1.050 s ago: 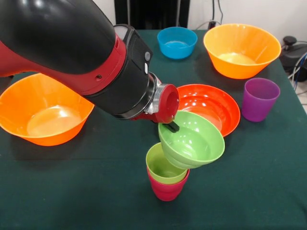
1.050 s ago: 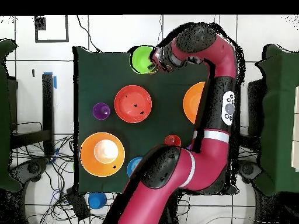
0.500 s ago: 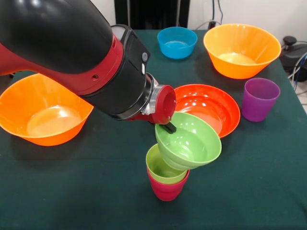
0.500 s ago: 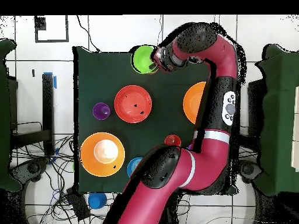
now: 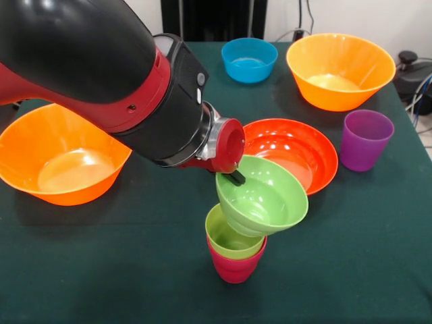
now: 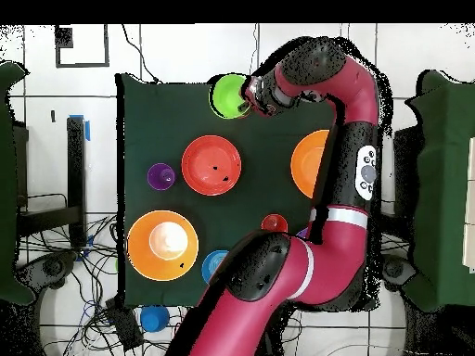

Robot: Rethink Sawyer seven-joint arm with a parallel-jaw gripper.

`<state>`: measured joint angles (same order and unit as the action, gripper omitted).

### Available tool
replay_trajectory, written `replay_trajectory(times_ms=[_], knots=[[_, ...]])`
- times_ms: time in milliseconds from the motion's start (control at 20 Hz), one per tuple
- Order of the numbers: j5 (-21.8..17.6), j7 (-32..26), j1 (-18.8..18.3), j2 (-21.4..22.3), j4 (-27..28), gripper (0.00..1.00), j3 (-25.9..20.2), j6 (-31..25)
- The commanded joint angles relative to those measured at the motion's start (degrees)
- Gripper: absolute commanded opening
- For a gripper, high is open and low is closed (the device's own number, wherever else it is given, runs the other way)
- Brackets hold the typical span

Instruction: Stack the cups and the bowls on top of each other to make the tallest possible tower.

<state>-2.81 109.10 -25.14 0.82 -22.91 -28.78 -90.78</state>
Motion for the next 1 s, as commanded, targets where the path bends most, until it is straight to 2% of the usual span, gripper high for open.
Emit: replay_trajectory(times_ms=[50, 800, 1000], knots=[[-1.57, -9.02, -0.82, 3.5, -9.41, 0.0, 1.1, 6.66], [-2.92, -9.46, -1.78, 5.02, -12.41, 0.0, 1.38, 9.39], [-3.96, -10.74, -1.92, 3.77, -9.91, 0.0, 0.96, 7.87]])
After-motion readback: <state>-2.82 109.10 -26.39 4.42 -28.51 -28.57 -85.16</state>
